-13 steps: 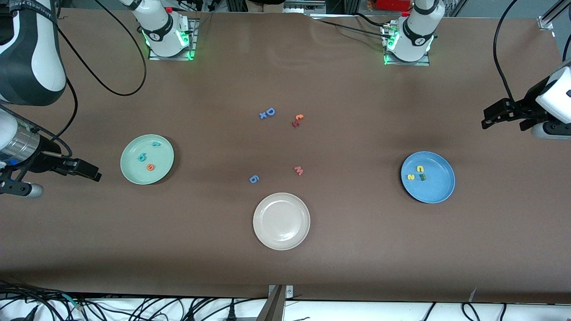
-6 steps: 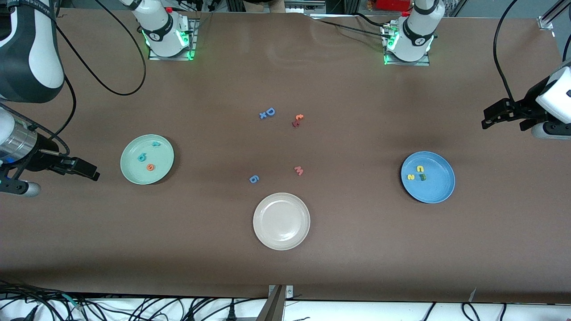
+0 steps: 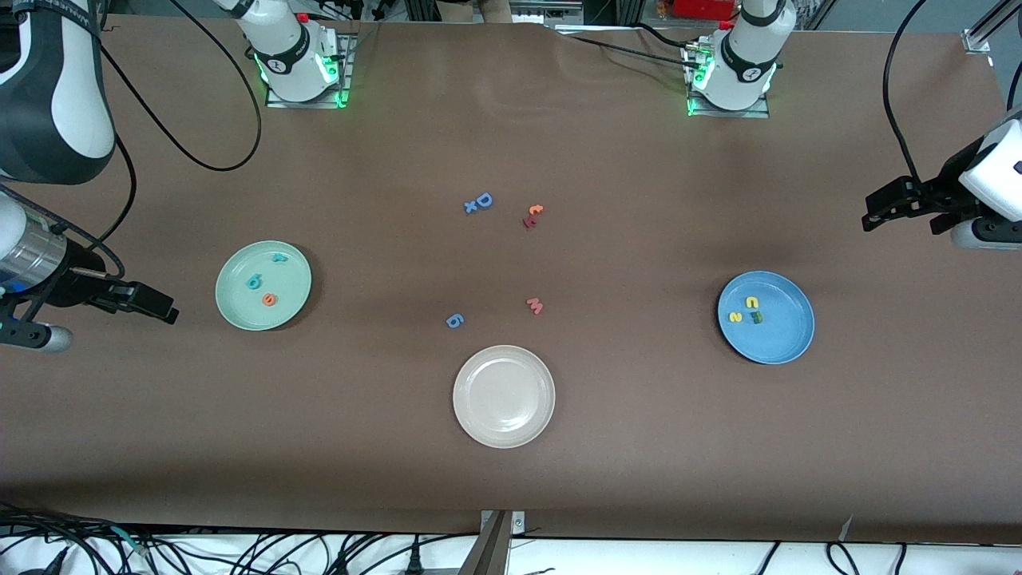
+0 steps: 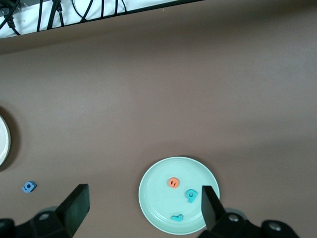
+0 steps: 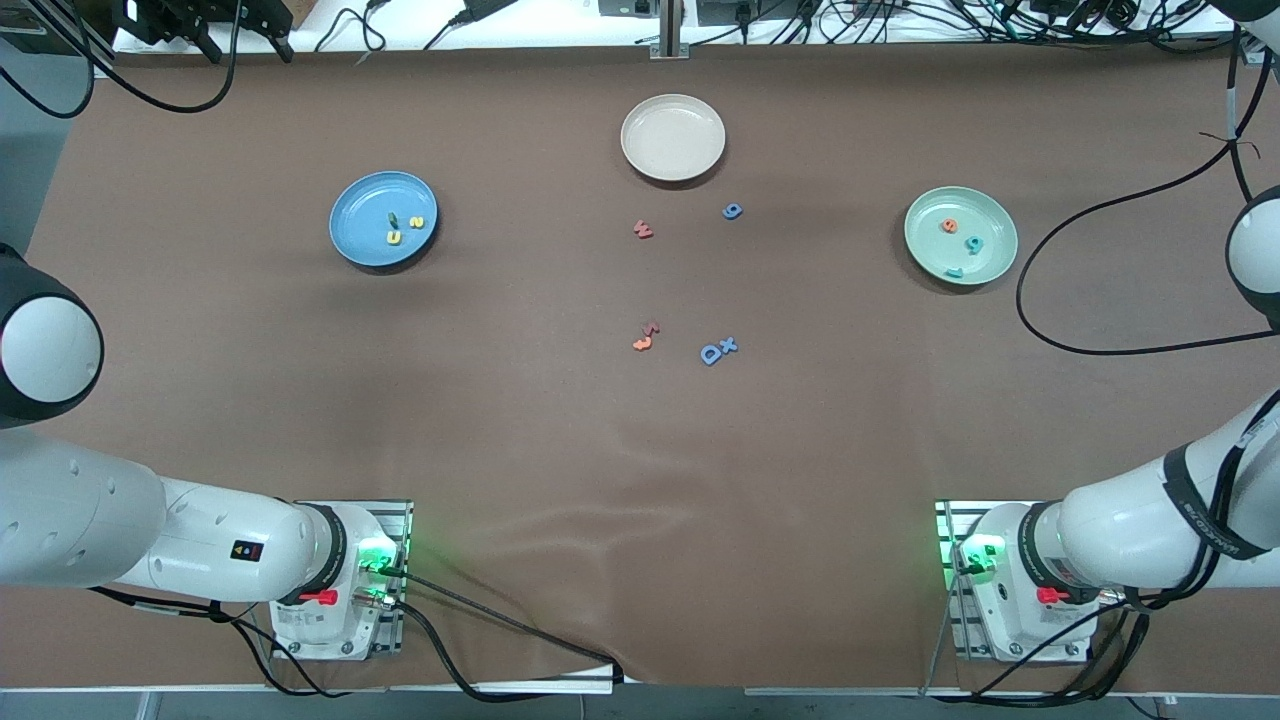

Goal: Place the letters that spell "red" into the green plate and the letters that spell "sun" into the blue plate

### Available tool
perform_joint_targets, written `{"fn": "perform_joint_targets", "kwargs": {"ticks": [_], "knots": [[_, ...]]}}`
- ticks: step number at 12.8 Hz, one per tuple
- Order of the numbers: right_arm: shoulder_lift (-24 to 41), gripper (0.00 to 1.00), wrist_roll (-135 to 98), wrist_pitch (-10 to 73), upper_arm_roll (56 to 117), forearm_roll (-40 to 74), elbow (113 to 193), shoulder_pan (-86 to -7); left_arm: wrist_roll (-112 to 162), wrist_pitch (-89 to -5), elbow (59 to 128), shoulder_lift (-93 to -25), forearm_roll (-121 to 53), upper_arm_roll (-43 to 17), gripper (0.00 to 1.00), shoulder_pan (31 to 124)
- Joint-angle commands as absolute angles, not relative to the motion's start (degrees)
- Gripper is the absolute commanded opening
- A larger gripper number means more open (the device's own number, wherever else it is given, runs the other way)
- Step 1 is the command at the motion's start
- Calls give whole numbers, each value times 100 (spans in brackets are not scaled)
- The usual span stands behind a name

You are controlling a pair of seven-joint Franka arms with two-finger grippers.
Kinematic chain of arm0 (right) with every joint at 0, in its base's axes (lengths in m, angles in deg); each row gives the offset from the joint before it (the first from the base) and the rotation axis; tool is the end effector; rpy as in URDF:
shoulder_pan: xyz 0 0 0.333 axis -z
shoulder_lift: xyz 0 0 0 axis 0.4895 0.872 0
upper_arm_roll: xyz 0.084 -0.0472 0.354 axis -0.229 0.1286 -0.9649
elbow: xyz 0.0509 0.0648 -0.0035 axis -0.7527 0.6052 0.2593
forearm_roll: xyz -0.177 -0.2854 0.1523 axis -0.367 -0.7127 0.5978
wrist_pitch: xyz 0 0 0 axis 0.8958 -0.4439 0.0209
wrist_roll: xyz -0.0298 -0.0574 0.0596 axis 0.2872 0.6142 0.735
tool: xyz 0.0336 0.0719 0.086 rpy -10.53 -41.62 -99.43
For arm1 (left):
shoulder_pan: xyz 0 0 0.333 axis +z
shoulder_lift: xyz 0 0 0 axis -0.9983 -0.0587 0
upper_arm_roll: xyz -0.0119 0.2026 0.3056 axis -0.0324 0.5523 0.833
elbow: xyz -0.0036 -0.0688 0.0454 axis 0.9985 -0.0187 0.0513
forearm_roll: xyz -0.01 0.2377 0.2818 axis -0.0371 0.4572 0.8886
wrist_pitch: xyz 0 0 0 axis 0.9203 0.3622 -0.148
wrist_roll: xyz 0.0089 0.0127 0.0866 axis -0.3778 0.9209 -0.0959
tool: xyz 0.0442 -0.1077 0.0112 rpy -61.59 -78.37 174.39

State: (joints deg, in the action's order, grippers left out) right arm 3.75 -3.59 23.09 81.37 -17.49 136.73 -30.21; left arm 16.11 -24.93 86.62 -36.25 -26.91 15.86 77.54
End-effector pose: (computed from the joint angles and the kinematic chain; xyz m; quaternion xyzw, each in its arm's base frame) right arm 0.6649 0.0095 0.5548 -0.9946 0.0879 -0.0472 0.0271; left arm 0.5506 0.0081 0.6244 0.9999 -0.0097 -0.0092 0.0107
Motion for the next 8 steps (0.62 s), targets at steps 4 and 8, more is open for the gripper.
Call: {"fn": "perform_joint_targets", "kwargs": {"ticks": [4,8], "knots": [[279,100,-337,2274,8110,-1658,13721,-2992,1661,-2364,8474,-3702,-2559,1578,100,7767],[288,100,-372,2265,8110,-1658,13730,-2992,1661,-2355,8474,-3702,-2559,1578,100,7767]]}}
